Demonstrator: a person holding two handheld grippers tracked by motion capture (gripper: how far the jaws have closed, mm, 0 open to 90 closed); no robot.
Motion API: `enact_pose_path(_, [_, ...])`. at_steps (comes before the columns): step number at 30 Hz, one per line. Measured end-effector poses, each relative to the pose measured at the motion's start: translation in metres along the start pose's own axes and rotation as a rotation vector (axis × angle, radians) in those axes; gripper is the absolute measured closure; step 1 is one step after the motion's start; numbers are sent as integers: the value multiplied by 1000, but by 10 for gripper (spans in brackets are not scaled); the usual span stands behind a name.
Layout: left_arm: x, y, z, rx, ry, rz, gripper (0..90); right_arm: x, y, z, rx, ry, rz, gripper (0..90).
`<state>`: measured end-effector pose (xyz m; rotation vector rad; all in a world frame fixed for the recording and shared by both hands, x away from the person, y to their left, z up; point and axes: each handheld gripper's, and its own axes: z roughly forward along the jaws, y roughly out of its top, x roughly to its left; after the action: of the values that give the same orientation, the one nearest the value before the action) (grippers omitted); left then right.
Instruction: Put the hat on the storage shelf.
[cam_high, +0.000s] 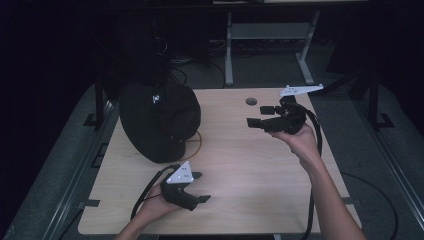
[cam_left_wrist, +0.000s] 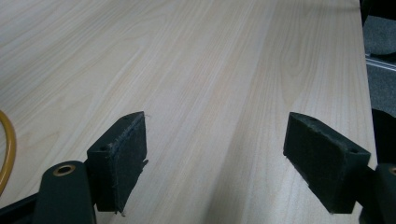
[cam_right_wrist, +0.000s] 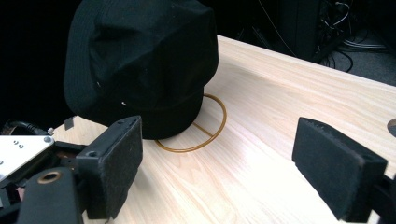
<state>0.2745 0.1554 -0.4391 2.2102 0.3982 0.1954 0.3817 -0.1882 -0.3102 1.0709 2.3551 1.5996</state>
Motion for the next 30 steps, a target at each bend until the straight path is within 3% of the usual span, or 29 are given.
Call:
enact_pose_path(9, [0, 1, 0, 3, 8, -1, 210, 6, -11, -4, -6, 16, -5, 157])
enact_pose_path(30, [-1, 1, -1, 2, 7, -7, 207, 3, -55, -19, 9, -6, 37, 157])
